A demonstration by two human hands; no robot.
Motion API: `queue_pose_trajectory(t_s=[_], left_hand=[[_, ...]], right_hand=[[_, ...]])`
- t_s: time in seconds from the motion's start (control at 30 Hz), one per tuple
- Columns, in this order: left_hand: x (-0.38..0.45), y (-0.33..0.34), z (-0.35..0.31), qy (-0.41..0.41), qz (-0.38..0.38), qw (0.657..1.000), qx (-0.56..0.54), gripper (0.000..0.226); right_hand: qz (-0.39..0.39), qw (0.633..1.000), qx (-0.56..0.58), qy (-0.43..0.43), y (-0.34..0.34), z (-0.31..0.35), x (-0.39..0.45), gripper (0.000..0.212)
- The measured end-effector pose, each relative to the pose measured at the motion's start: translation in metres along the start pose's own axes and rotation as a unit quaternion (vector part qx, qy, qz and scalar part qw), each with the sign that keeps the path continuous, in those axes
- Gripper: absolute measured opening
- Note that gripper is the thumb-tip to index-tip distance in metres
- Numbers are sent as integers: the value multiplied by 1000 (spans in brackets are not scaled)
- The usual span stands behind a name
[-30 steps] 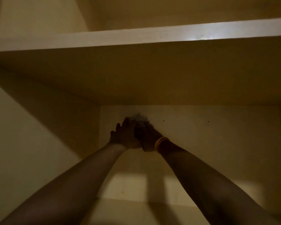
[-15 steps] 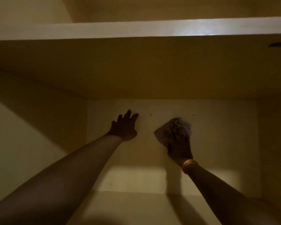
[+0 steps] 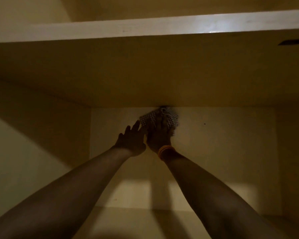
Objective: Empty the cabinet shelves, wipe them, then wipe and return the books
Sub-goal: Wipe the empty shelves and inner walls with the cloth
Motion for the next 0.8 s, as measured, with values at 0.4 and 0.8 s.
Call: queue_pose_trajectory(t_s=[0.4, 0.8], left_hand=[[15, -8, -41, 40, 11, 999, -3, 88], [27, -10, -71, 62, 10, 998, 27, 90]], right_hand=[[-33, 976, -164, -142, 16, -162, -125, 81], [-96, 958, 46, 265, -54, -173, -51, 70]])
Point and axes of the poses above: each hand's wrist, its own x-axis towards the middle knuckle, its own y-axis out of the palm, z = x × y, the point moved 1 cm from there along x, towards the middle knuckle, and after that the axes turned 1 degree about x, right-handed, at the moved point
